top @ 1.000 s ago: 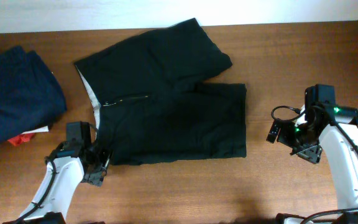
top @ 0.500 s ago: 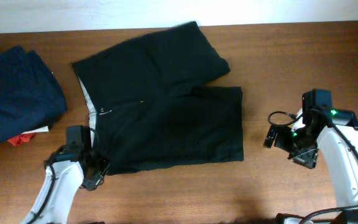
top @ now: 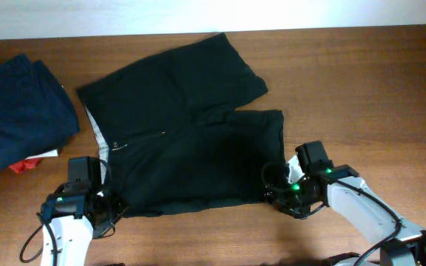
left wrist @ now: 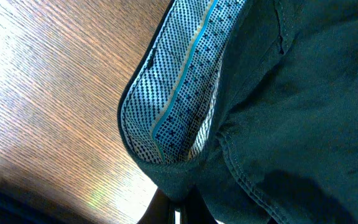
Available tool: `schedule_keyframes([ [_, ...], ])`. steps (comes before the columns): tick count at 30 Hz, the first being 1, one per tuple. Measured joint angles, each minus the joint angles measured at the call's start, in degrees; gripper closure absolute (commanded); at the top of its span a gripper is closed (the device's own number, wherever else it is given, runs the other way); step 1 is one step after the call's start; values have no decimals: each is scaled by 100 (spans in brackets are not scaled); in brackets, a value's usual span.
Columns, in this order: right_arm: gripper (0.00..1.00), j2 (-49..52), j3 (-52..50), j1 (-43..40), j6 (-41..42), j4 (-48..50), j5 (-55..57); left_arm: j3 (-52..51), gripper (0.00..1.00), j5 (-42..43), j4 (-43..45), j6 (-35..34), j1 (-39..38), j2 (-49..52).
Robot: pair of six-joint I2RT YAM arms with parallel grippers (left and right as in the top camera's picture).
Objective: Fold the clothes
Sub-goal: 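Grasp the bottom edge with both grippers and fold it up over the top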
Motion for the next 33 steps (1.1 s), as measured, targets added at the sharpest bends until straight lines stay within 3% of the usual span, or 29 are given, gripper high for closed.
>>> schedule_keyframes([
  [4,45,0,-4,50,710,203,903,0,99,0,0,0,0,0],
  [5,63,-2,-4,50,789,269,1010,0,99,0,2,0,0,0],
  [6,96,0,-11,57,870,466,1182,0,99,0,2,2,0,0],
  [11,96,-13,107,-20,881,275,1370,0,99,0,96,297,0,0],
  [17,96,-1040,2806,-1104,-50,-2820,1836,758,99,785,-140,1108,-44,-17],
  [22,96,-1722,3783,-1528,-284,-4164,2452,2269,99,1471,-1366,1414,-402,-26],
  [27,96,-2035,4242,-1543,-876,-3770,2583,2883,99,1705,-2149,1432,-415,-188],
  [33,96,-957,4332,-1543,-1526,-1818,2120,2922,99,1786,-1104,1003,-431,48],
])
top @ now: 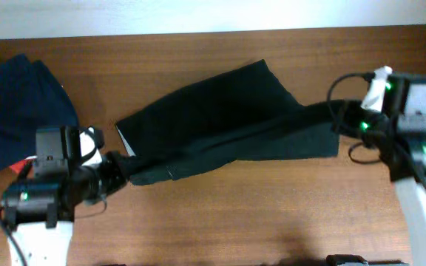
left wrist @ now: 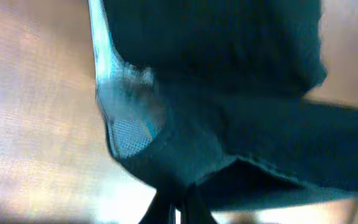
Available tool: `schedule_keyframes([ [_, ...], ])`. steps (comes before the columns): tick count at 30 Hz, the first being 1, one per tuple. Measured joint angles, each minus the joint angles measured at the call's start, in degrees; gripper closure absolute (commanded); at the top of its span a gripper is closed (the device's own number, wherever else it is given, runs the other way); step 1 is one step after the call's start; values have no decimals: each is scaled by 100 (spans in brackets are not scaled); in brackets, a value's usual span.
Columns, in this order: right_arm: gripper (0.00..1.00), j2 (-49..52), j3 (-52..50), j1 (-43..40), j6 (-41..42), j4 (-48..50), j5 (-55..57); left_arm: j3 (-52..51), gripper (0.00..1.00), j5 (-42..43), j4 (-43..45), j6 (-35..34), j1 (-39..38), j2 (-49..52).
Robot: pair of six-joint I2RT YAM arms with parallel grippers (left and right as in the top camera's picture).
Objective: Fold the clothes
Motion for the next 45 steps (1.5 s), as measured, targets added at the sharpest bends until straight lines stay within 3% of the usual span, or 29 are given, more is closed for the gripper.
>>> schedule_keyframes([
  [6,96,1740,-7,7,-87,1692,-822,37,99,-466,1169,-715,-26,1836],
  [11,96,2437,-7,175,-190,2855,-1150,59,99,-750,2328,-1279,-26,3187],
  [19,95,3134,2,866,-398,3886,-308,59,99,-1637,2975,-2026,2,3491],
  [21,87,3329,2,866,-396,4024,-262,59,75,-1692,3123,-2068,2,3499],
  [22,49,3399,0,870,-402,4188,-221,59,48,-1711,3178,-2105,2,3530],
  [23,36,3410,0,863,-391,4430,-136,59,33,-1840,3254,-2116,24,3641],
  [24,23,3410,7,857,-398,4647,-70,59,29,-1915,3292,-2103,57,3731],
  [27,24,3410,42,798,-422,4804,22,59,28,-2041,3348,-2122,98,3915],
  [29,24,3410,61,667,-420,4393,46,61,28,-2044,3128,-2118,98,3915],
  [33,25,3432,70,256,-420,2339,369,63,27,-2041,2308,-2011,98,3915],
  [35,25,3453,-59,79,-411,1790,442,63,26,-1978,2260,-1768,98,3917],
  [39,23,3464,-769,63,-374,1832,201,61,22,-1777,2247,-1303,52,3917],
  [42,21,3497,-1327,63,-330,2643,-103,-199,13,-1731,2245,-1169,-50,3917],
  [44,23,3497,-1569,63,-326,3182,-317,-358,7,-1714,2229,-1154,-122,3919],
  [45,32,3497,-1657,63,-323,3355,-363,-369,7,-1711,2234,-1152,-146,3919],
])
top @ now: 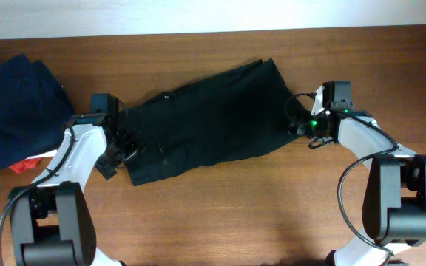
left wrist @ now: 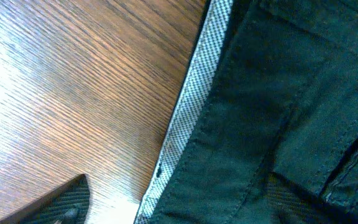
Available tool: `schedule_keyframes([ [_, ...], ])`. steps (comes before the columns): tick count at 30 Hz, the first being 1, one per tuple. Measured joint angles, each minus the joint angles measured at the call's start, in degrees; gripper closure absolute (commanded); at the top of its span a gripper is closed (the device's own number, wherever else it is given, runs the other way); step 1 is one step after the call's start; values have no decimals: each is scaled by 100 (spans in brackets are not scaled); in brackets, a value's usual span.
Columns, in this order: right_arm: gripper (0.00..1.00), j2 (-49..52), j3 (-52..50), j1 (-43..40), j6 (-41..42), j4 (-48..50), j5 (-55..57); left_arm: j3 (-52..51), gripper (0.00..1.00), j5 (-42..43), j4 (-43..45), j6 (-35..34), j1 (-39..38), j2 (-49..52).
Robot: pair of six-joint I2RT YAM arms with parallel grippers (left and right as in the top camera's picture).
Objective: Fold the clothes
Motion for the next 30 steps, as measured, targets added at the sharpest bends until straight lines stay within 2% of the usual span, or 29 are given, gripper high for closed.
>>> schedule_keyframes([
  [1,43,0,-85,0,11,85,-20,-2,7,-2,20,15,-26,0],
  [2,59,0,-160,0,4,118,-37,-2,7,0,26,15,-39,0],
  [3,82,0,-179,0,11,142,-42,-4,7,0,35,15,-42,0],
  [4,96,0,-179,0,35,205,-44,-4,7,0,37,15,-42,0],
  [7,96,0,-179,0,72,20,68,-4,7,0,37,15,-42,0],
  [9,96,-20,-166,0,177,-553,372,-4,7,0,33,15,-42,0],
  [12,96,-144,-59,-96,844,-1838,1158,-17,7,72,22,39,-42,0],
  [15,96,-247,-129,-295,1156,-2162,1617,-20,7,284,35,275,-42,0],
  [16,93,-319,-146,-339,1196,-2184,1744,-20,7,369,37,391,-42,0],
  [17,71,-455,-146,-350,1224,-2175,1836,-20,6,428,35,476,-42,0],
  [18,53,-588,-146,-350,1283,-2109,1867,-20,3,476,37,544,-42,0],
  [23,45,-850,-109,-411,1296,-1725,2013,-31,1,1119,444,1252,-76,0],
  [27,44,-894,474,-986,1300,-2728,2118,-42,1,1360,898,1755,-197,0],
  [30,43,-1047,1106,-1202,1128,-3311,2114,-46,2,1436,1086,1864,-197,66],
])
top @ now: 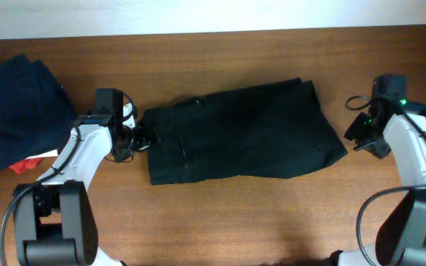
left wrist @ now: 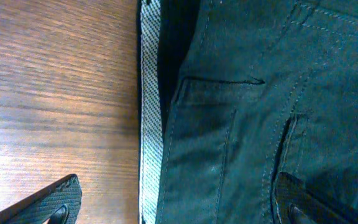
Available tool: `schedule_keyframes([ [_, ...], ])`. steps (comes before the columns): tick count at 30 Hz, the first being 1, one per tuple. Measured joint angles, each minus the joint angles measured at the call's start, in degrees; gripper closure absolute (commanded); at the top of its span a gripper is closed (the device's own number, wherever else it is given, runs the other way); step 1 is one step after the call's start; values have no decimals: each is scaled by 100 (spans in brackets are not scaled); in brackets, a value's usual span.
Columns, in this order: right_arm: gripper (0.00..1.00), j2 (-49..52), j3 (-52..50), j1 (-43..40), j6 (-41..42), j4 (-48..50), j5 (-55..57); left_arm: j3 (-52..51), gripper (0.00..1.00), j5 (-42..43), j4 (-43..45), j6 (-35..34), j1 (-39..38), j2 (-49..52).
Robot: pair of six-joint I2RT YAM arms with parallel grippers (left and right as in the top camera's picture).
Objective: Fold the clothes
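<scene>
The black shorts [top: 242,133] lie folded in half across the middle of the table, waistband to the left and leg hems to the right. My left gripper [top: 140,139] sits at the waistband end. In the left wrist view it [left wrist: 176,210] is open, one fingertip [left wrist: 61,200] over bare wood, the other on the black cloth. The checked waistband lining [left wrist: 149,124] runs between them. My right gripper [top: 355,133] is just beyond the hem corner at the right. From above its jaws cannot be made out.
A dark blue garment [top: 13,111] is heaped at the left edge, with a red item [top: 23,166] and a white scrap below it. The table's far edge [top: 213,31] meets a white wall.
The folded shorts have shifted right and lie straighter and flatter. My right gripper has moved right, from the hem to just past the hem corner. The left gripper stays open at the waistband.
At first the shorts lay spread flat, my grippers at the near waist corner and near leg hem, the left shut on cloth. Then they hung stretched between both raised grippers. Then they lay folded in half, slanted, the left gripper open. Now they lie straighter.
</scene>
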Motion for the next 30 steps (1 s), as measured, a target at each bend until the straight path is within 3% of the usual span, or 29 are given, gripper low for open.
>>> schedule_keyframes([
  [1,43,-63,140,15,-120,-98,-66,-2,5,37,0,24,0,90],
  [2,43,-111,232,42,-208,-188,-136,-2,18,125,11,48,-15,258],
  [3,43,-118,245,48,-264,-275,-229,-2,23,264,37,90,-39,457],
  [4,43,-118,245,50,-304,-328,-326,22,40,356,48,138,-85,584],
  [6,43,-118,245,52,-326,-361,-422,61,94,529,37,205,-225,664],
  [7,40,-118,245,50,-326,-376,-466,61,100,599,22,214,-304,737],
  [9,41,-118,245,52,-365,-391,-680,59,100,656,-35,243,-424,859],
  [11,64,-118,245,52,-883,-374,-1384,68,100,684,-348,238,-415,861],
  [13,91,-118,245,92,-1303,-356,-1908,254,99,516,-1215,238,-337,890],
  [17,96,-103,245,719,-2179,-330,-2844,1248,100,184,-2951,310,-85,973],
  [22,96,479,245,2409,-2546,-2,-3324,3136,100,101,-4741,433,-87,1005],
  [26,96,1202,243,3484,-2317,719,-3499,3886,99,94,-5329,450,-87,1005],
  [30,96,1912,245,4336,-2153,1283,-3958,4076,100,243,-5377,496,-87,1005],
])
